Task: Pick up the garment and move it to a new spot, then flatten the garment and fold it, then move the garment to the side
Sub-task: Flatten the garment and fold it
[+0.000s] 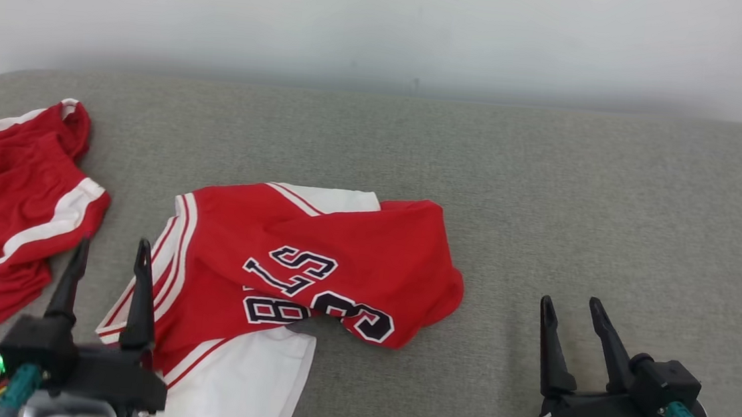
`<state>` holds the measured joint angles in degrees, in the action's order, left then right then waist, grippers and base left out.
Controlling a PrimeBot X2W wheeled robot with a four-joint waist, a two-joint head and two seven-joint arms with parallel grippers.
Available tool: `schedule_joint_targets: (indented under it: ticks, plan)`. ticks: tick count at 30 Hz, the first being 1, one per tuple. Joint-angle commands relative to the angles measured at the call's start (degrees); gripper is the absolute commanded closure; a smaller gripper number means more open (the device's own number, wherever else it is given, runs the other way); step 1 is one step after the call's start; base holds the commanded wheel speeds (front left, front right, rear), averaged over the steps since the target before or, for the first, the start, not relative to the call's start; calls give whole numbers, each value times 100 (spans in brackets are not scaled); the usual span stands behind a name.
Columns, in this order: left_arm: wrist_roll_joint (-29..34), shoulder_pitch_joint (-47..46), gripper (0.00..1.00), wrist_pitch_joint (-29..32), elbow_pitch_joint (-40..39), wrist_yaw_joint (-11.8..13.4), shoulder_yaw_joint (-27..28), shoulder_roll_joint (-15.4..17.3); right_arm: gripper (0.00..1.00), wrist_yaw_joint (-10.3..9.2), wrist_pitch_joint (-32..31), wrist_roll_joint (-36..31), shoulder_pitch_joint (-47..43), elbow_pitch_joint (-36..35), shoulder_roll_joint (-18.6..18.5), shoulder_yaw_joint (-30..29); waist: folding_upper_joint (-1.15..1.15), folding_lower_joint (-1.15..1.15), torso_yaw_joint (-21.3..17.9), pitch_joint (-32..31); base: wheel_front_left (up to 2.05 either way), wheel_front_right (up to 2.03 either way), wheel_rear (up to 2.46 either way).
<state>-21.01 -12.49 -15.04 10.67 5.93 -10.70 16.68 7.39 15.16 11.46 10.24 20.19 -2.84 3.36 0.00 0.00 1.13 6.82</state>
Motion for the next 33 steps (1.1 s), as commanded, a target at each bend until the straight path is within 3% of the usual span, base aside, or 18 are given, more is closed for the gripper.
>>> schedule_joint_targets:
  ticks: [1, 7, 13, 25, 26, 27, 28, 33]
  plan:
    - [85, 167, 0, -12, -72, 48, 24, 8, 0, 20, 6, -34, -62, 77, -5, 14, 0, 0, 120, -32, 0, 0, 0]
    - [289, 659, 0, -12, -410, 236, 142, 22, 0, 20, -90, -104, 195, 514, -7, 101, 0, 0, 325, -68, 0, 0, 0]
    - [306, 786, 0, -12, -520, 240, 134, -71, 0, 20, -226, -132, 708, 1246, -10, 259, 0, 0, 631, -68, 0, 0, 0]
    - [305, 764, 0, -12, -361, 119, 164, -181, 0, 20, -446, -467, 1773, 3435, -17, 188, 0, 0, 1187, -40, 0, 0, 0]
    - [299, 766, 0, -12, -343, 110, 158, -186, 12, 20, -436, -462, 1830, 3601, -18, 159, 0, 0, 1219, -52, 0, 0, 0]
    - [292, 768, 0, -12, -318, 101, 169, -188, 68, 20, -404, -470, 1880, 3743, -14, 145, 0, 0, 1237, -68, 0, 0, 0]
    - [285, 781, 0, -12, -304, 94, 185, -194, 100, 20, -309, -452, 1906, 3816, -12, 119, 0, 0, 1246, -88, 0, 0, 0]
    - [260, 941, 0, -12, -265, 109, 267, -193, 100, 20, -72, -336, 1993, 3946, -15, 99, 0, 0, 1163, -216, 0, 0, 0]
